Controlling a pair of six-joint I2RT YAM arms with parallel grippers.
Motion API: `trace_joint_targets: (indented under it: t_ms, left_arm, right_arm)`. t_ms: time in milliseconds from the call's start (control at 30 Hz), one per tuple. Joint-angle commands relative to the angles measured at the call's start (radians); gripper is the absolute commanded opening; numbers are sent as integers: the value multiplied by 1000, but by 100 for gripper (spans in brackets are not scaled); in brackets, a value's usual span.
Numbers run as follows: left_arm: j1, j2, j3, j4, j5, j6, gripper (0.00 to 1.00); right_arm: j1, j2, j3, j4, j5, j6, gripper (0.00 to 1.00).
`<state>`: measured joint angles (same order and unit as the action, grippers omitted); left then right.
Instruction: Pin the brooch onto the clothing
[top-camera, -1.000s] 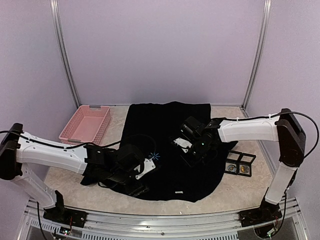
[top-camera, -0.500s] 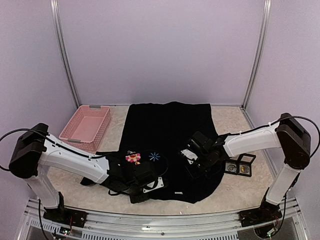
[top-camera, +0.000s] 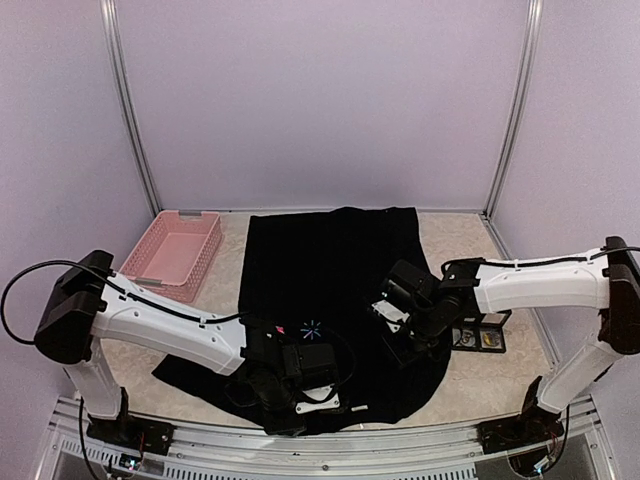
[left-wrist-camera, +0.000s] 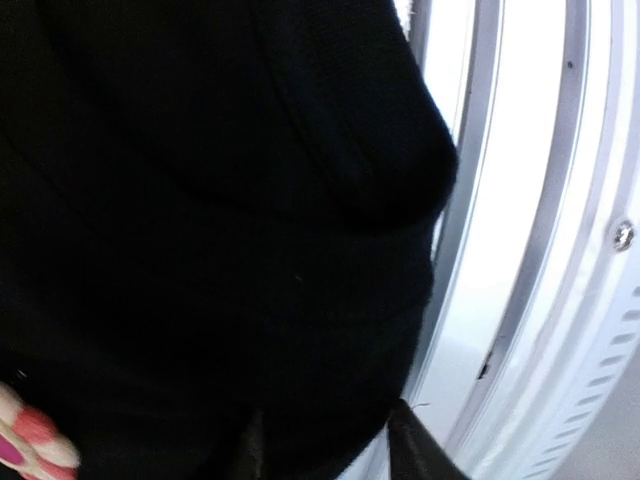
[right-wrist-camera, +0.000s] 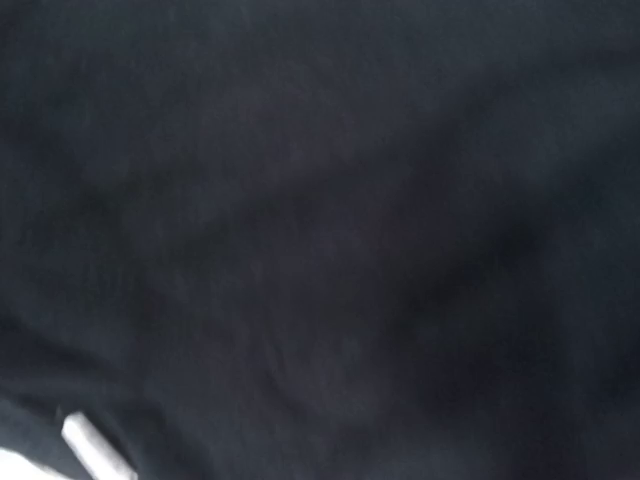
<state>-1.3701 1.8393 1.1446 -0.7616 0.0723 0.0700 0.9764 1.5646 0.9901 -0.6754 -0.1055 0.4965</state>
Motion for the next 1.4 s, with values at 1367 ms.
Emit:
trace_joint_targets:
  t_ms: [1367]
  left_arm:
    - [859,103,240,518,-312,-240,61]
  right_arm:
    - [-174,-48,-14,-355,458,300,7]
